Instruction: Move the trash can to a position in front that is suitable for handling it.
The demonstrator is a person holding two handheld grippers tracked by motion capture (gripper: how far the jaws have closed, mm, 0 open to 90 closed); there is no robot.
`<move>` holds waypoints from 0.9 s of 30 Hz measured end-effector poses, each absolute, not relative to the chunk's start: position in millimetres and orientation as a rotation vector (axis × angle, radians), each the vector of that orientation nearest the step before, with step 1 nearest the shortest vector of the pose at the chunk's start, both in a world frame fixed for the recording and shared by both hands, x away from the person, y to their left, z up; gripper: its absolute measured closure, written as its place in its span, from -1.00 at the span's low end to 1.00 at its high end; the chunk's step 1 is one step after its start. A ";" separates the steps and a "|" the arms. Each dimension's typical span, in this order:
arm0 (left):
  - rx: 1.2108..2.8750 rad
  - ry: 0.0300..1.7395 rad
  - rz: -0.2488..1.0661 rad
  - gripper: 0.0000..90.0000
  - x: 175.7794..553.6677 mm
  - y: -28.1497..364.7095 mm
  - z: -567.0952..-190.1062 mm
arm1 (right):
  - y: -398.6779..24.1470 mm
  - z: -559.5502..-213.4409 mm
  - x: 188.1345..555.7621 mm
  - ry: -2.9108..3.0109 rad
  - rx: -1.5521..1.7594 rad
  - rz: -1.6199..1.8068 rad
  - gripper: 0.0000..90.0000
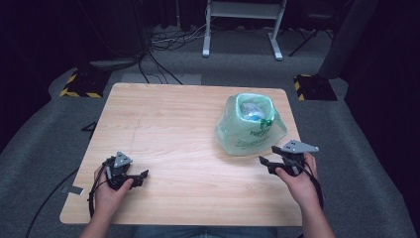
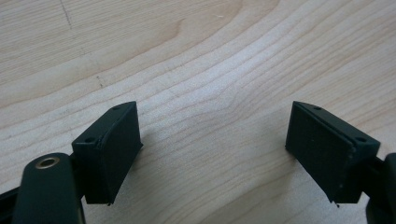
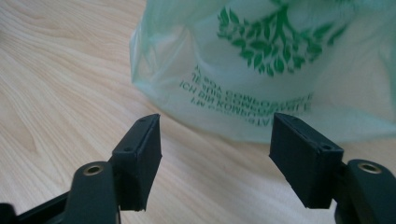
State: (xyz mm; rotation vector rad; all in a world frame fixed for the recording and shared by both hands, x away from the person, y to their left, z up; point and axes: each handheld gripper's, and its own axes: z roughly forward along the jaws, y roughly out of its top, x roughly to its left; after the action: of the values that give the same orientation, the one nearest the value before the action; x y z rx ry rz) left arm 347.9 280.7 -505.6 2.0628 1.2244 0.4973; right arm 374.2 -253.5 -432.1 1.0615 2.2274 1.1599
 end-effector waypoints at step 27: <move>2.083 1.178 0.472 -0.60 349.5 286.0 -505.7 | -213.0 -364.7 426.4 2.201 0.939 1.200 -0.12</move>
State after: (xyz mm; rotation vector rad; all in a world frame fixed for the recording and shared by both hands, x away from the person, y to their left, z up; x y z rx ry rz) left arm 349.5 286.0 -505.7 2.0830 1.1784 0.4717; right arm 426.4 -213.0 -364.7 0.9389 2.2010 1.1996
